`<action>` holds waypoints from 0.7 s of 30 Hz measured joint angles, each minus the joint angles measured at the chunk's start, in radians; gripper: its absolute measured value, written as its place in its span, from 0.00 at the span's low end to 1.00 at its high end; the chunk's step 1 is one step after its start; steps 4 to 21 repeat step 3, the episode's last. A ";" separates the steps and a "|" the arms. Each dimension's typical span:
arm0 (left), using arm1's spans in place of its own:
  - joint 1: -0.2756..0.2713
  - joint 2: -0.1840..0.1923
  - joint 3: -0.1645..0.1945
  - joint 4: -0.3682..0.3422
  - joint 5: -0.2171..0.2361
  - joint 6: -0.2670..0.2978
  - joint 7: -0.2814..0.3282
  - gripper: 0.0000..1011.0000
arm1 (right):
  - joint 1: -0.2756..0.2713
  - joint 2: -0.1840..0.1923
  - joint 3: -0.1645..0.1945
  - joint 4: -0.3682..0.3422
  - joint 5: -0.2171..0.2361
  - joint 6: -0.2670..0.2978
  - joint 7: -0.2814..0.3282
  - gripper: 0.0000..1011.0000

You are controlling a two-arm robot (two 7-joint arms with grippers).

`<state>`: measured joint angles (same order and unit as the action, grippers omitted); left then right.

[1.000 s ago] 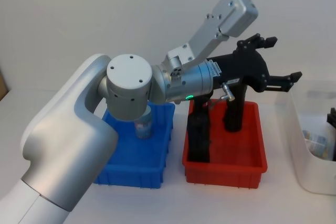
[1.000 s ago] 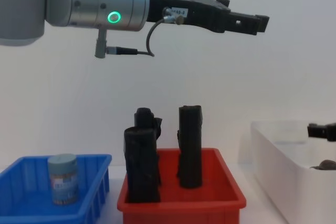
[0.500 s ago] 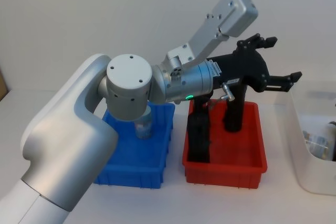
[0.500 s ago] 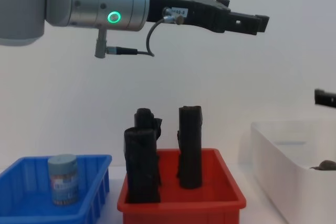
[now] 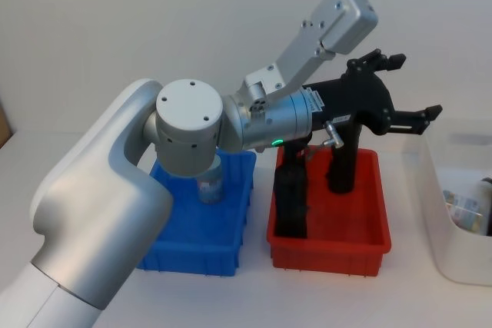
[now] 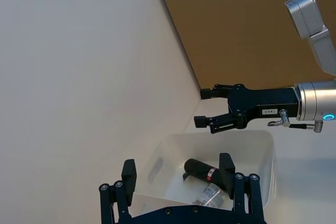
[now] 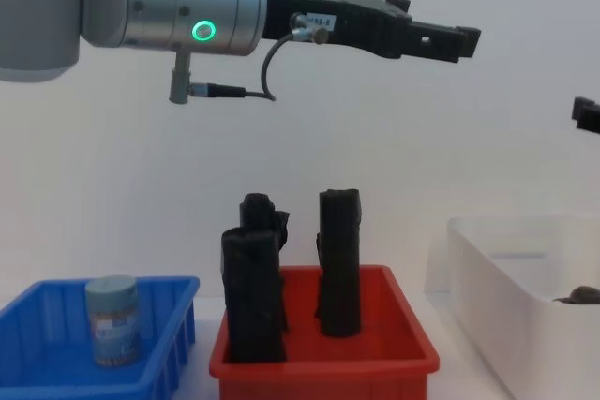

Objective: Pick the cotton swabs from the blue box and place them into the white box.

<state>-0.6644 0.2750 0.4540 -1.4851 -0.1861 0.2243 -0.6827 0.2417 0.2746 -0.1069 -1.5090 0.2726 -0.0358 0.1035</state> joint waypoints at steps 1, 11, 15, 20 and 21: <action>0.000 0.000 0.000 0.000 0.000 0.000 0.000 0.99 | -0.001 0.001 0.001 -0.002 0.002 -0.003 0.003 0.99; 0.000 0.000 0.000 0.000 0.000 0.000 0.000 0.99 | -0.004 0.004 0.004 -0.007 0.009 -0.011 0.011 0.99; 0.000 0.000 0.000 0.000 0.000 0.000 0.000 0.99 | -0.004 0.004 0.004 -0.007 0.009 -0.011 0.011 0.99; 0.000 0.000 0.000 0.000 0.000 0.000 0.000 0.99 | -0.004 0.004 0.004 -0.007 0.009 -0.011 0.011 0.99; 0.000 0.000 0.000 0.000 0.000 0.000 0.000 0.99 | -0.004 0.004 0.004 -0.007 0.009 -0.011 0.011 0.99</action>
